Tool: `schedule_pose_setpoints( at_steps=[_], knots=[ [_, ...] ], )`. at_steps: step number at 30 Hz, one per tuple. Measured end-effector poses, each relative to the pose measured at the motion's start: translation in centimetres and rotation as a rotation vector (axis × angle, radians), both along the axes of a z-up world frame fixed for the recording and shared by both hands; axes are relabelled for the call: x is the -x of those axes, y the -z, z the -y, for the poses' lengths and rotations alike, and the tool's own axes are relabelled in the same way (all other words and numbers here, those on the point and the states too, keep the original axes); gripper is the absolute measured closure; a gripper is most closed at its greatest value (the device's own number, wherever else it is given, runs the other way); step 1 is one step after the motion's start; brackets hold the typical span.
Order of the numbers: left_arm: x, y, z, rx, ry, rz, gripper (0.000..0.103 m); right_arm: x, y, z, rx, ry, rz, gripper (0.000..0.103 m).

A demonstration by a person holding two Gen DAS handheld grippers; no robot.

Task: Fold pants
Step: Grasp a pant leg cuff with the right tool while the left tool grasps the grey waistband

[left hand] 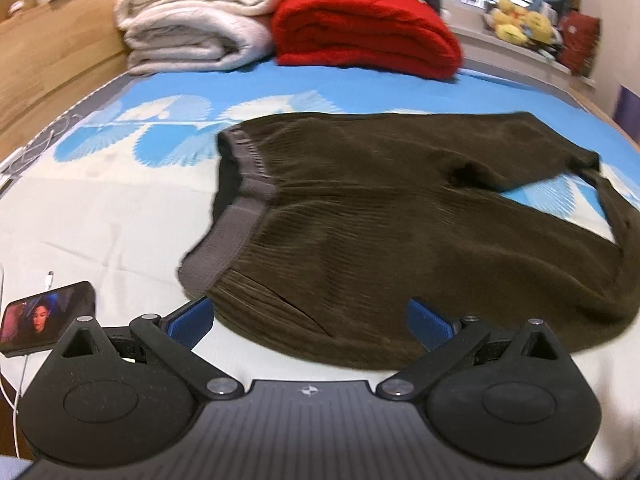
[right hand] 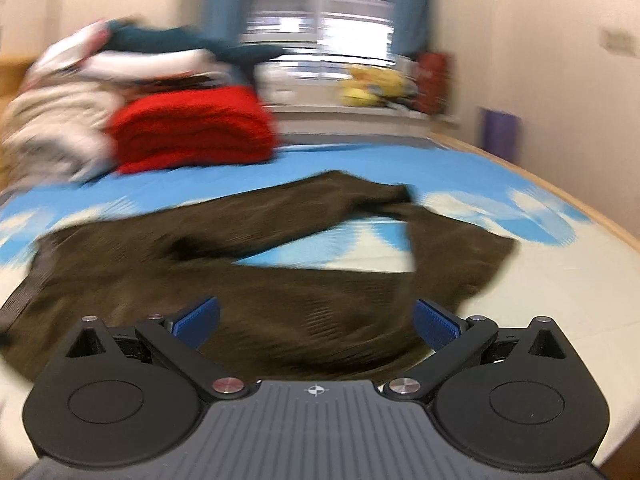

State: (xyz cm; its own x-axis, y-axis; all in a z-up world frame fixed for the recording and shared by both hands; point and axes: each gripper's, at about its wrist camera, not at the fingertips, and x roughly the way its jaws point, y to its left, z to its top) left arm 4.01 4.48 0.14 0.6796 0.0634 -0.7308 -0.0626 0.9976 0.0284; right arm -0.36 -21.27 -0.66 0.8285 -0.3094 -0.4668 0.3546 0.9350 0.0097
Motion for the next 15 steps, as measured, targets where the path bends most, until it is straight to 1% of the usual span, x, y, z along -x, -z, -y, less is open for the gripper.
schedule_pose_setpoints(
  at_steps=[2,3,5,7,9,12,13,15],
  knots=[
    [-1.1,0.3,-1.2,0.028,-0.026,-0.025,0.0,-1.1,-0.7,4.4,-0.082,0.129,0.007,0.001],
    [-1.6,0.5,-1.8,0.042,-0.042,-0.04,0.0,-1.8,-0.9,7.0,-0.14,0.197,0.01,0.001],
    [-2.4,1.4,-2.6,0.06,-0.076,-0.073,0.0,-3.3,-0.7,12.5,-0.287,0.345,0.016,0.001],
    [-3.0,2.3,-3.1,0.057,-0.093,-0.095,0.0,-4.8,0.1,17.6,-0.41,0.456,0.024,0.001],
    [-3.6,3.4,-3.5,0.055,-0.101,-0.124,0.0,-6.2,1.4,21.4,-0.454,0.535,0.007,0.001],
    [-4.4,4.7,-4.6,0.098,-0.15,-0.162,0.0,-8.1,3.8,25.9,-0.453,0.64,-0.035,0.001],
    [-4.5,5.0,-5.0,0.101,-0.174,-0.165,0.0,-8.7,4.8,27.1,-0.468,0.648,-0.044,0.001],
    [-4.9,5.3,-5.6,0.102,-0.216,-0.164,0.0,-9.5,6.6,29.4,-0.552,0.645,-0.034,0.001]
  ],
)
